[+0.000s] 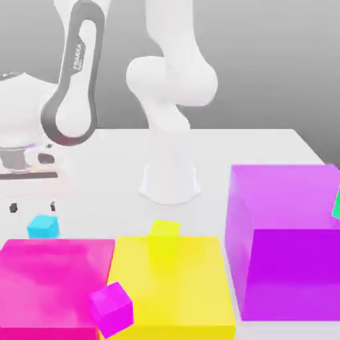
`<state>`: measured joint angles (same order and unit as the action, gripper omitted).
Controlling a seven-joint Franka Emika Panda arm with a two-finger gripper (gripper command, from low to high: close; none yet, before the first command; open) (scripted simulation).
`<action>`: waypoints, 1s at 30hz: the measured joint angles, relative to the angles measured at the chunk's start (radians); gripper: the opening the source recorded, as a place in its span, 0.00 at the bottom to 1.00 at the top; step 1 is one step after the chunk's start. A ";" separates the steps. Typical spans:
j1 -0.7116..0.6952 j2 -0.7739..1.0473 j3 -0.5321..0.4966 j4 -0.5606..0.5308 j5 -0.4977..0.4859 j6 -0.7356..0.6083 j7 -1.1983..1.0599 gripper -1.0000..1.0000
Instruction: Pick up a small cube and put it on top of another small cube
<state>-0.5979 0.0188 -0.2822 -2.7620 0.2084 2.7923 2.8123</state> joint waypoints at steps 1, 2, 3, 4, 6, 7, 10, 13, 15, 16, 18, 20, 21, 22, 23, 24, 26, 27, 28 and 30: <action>0.000 0.000 0.000 0.000 0.000 0.000 0.000 0.50; 0.000 0.000 0.000 0.000 0.000 0.000 0.000 0.50; 0.000 0.000 0.000 0.000 0.000 0.000 0.000 0.50; 0.000 0.000 0.000 0.000 0.000 0.000 0.000 0.50; -0.002 0.171 -0.003 0.003 0.064 0.149 0.064 0.50; -0.020 0.217 0.017 0.006 0.090 0.187 0.071 0.50; -0.089 0.274 0.096 0.015 0.150 0.235 0.049 0.50; -0.134 0.289 0.146 0.019 0.171 0.248 0.036 0.00; -0.134 0.289 0.145 0.019 0.171 0.250 0.035 0.00; -0.134 0.289 0.145 0.019 0.172 0.250 0.035 0.00; -0.141 0.292 0.154 0.020 0.178 0.253 0.031 0.00; -0.114 0.285 0.123 0.017 0.160 0.246 0.045 0.00; -0.092 0.279 0.098 0.014 0.145 0.241 0.056 0.00; -0.071 0.271 0.072 0.012 0.126 0.235 0.070 0.00; -0.043 0.264 0.041 0.010 0.117 0.229 0.077 0.00; -0.011 0.258 0.009 0.008 0.112 0.221 0.081 0.00; 0.058 0.244 -0.061 0.004 0.110 0.207 0.083 0.00; 0.094 0.237 -0.097 0.003 0.110 0.199 0.084 0.00; 0.131 0.230 -0.134 0.001 0.110 0.191 0.084 0.00; 0.203 0.217 -0.206 -0.002 0.111 0.175 0.084 0.00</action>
<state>-0.3950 0.2357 -0.4879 -2.7641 0.3190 2.9677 2.8963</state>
